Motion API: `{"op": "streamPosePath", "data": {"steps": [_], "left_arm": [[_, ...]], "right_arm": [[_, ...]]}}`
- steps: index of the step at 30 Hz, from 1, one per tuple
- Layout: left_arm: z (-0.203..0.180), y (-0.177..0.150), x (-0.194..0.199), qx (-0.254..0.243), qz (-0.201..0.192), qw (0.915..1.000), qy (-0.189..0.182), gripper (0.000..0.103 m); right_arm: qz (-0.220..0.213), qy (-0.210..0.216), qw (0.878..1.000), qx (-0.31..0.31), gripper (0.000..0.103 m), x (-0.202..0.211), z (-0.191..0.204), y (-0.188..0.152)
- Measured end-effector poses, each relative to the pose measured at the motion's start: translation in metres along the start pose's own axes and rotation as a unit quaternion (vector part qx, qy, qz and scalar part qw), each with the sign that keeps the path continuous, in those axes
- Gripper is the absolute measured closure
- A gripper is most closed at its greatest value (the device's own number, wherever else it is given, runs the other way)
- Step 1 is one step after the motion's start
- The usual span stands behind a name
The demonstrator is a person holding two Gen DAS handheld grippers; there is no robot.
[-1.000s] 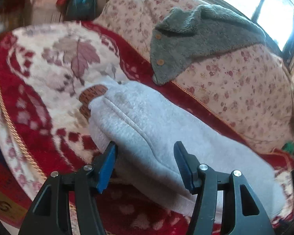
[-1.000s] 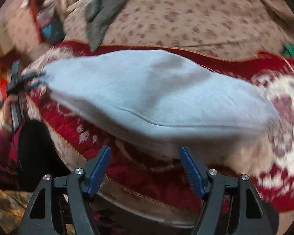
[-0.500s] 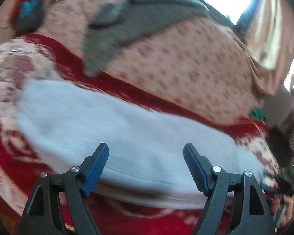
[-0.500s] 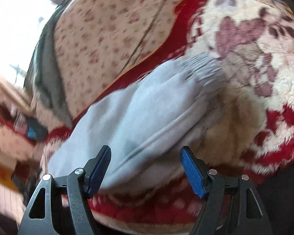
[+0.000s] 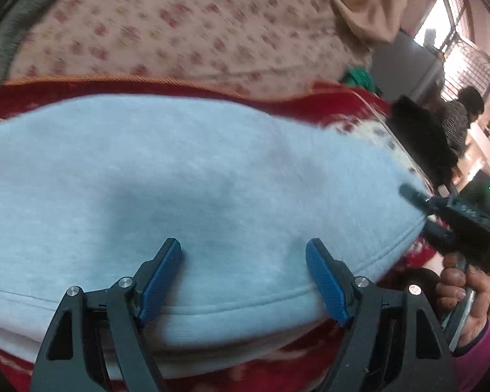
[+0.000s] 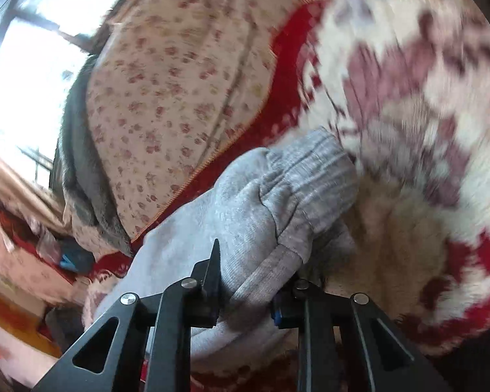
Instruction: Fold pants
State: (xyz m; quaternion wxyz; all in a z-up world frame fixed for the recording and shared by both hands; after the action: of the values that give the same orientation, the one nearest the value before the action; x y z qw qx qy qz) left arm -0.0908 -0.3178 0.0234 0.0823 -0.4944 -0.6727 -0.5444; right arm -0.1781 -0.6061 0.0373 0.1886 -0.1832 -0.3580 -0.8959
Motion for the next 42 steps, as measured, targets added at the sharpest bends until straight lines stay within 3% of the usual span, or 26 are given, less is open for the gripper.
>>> {"op": "streamPosePath", "data": {"steps": [1,3,7,10,12,14,16,19,22,27,30,32,37,42], "left_arm": [[-0.004,-0.003,-0.006,-0.008,0.004,0.9999,0.007,0.025],[-0.006,-0.007,-0.01,-0.015,0.005,0.9998,0.011,0.024],[-0.005,-0.009,-0.01,-0.012,-0.001,0.9999,0.006,0.021],[0.001,-0.006,-0.003,-0.003,-0.001,1.0,0.001,0.021],[0.005,-0.003,0.001,0.0,-0.005,1.0,0.008,0.021],[0.013,0.001,0.008,0.007,-0.014,0.9998,0.014,0.021],[0.022,0.005,0.016,0.014,-0.024,0.9994,0.023,0.021],[0.037,0.017,0.024,0.02,-0.038,0.9982,0.042,0.021],[0.05,0.033,0.029,0.033,-0.05,0.9966,0.056,0.021],[0.066,0.054,0.026,0.039,-0.056,0.9942,0.083,0.021],[0.081,0.05,0.021,0.056,-0.043,0.9927,0.097,0.021],[0.091,0.041,0.017,0.063,-0.029,0.9919,0.107,0.021],[0.096,0.025,0.015,0.036,-0.028,0.9922,0.116,0.021],[0.094,0.024,0.014,0.03,-0.032,0.9915,0.122,0.021]], "right_arm": [[-0.019,-0.012,0.999,0.03,0.087,0.013,0.005,0.0],[-0.027,-0.05,0.996,0.075,0.088,0.022,0.008,-0.001],[0.028,-0.102,0.993,0.05,0.087,-0.007,-0.02,-0.014],[0.039,-0.109,0.993,0.015,0.08,-0.01,-0.03,-0.018],[0.044,-0.12,0.992,0.013,0.07,-0.005,-0.03,-0.016],[0.044,-0.147,0.988,0.03,0.052,0.007,-0.028,-0.014],[0.034,-0.165,0.985,0.044,0.045,0.023,-0.026,-0.012],[0.005,-0.173,0.982,0.071,0.044,0.045,-0.012,-0.004],[-0.009,-0.147,0.983,0.108,0.042,0.042,0.022,0.004],[0.037,-0.057,0.974,0.215,0.042,-0.027,0.096,-0.006],[0.084,-0.045,0.96,0.263,0.046,-0.087,0.121,-0.022],[0.123,-0.037,0.951,0.281,0.064,-0.13,0.133,-0.035],[0.174,-0.098,0.932,0.302,0.066,-0.204,0.119,-0.052],[0.161,-0.091,0.942,0.28,0.065,-0.211,0.113,-0.048]]}}
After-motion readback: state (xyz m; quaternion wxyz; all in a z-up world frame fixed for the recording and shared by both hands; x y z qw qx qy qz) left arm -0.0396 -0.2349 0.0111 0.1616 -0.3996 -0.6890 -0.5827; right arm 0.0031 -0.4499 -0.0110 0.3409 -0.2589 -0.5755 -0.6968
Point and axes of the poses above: each gripper's, at about its wrist camera, not at the fingertips, and x roughly against the way its jaws point, z to its left, y to its top, the point moved 4 cm from there along -x, roughly the way its jaws point, and after that the axes turned 6 degrees about -z, right-handed, at the moved point
